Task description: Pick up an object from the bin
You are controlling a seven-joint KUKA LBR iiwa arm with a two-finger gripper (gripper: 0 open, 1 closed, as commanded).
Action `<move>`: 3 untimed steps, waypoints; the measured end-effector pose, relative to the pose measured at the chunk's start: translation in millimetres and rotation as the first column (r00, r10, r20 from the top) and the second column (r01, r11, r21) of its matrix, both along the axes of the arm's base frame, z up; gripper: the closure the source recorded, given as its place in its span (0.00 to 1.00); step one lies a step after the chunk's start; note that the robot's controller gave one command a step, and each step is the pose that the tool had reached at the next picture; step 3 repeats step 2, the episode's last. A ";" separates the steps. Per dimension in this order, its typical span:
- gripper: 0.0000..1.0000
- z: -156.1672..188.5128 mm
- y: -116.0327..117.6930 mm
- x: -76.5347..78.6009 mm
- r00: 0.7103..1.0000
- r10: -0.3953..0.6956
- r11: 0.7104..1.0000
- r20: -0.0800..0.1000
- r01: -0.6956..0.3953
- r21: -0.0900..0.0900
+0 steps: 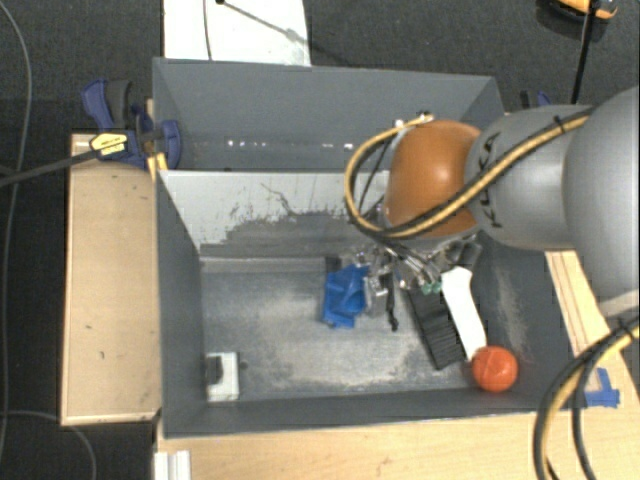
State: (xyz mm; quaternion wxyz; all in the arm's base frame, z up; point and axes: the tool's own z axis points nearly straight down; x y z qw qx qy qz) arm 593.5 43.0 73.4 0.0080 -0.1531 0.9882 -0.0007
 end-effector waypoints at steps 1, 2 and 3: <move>1.00 105.5 15.0 -13.6 0.999 0.033 0.999 0.002 -0.033 0.000; 1.00 105.5 15.0 -13.6 0.999 0.033 0.999 0.002 -0.033 0.000; 1.00 105.5 15.0 -13.6 0.999 0.033 0.999 0.002 -0.033 0.000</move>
Offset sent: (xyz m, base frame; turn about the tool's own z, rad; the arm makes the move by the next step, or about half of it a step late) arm 0.0000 0.0000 0.0000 0.0000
